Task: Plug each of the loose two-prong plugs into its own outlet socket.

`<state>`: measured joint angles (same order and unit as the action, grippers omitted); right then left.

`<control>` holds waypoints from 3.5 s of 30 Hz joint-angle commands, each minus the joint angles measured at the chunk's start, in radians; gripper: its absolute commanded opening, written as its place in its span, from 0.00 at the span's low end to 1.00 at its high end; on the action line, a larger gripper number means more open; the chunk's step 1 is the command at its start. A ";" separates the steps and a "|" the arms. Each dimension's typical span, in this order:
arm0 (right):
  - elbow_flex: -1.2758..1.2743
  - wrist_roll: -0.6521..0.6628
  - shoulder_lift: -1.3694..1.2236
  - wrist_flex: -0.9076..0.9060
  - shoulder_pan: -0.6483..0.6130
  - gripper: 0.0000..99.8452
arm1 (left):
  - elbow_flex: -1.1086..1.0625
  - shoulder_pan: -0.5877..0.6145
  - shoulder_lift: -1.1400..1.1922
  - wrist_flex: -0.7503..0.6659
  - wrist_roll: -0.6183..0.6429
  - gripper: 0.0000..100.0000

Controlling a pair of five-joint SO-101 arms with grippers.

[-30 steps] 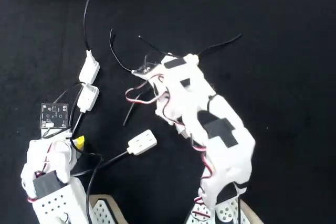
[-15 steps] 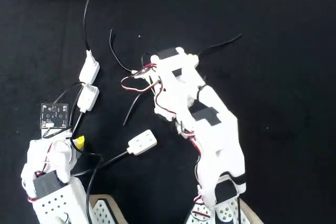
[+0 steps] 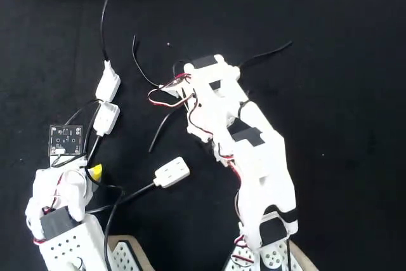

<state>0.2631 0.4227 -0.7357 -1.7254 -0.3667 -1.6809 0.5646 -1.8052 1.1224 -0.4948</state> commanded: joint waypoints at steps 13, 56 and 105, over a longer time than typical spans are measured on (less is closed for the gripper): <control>0.027 -0.011 0.002 -0.041 0.026 0.09 | -0.019 -0.008 -0.005 -0.005 -0.006 0.33; -0.061 -0.009 0.079 0.034 0.074 0.02 | -0.019 -0.013 -0.005 -0.005 -0.044 0.33; -1.076 -0.520 1.438 0.951 -0.353 0.01 | -0.019 -0.058 -0.005 0.002 -0.046 0.33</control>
<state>-0.7802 -0.0437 0.5762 -0.8631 -0.6628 -1.6809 0.5600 -1.8052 1.1224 -0.5317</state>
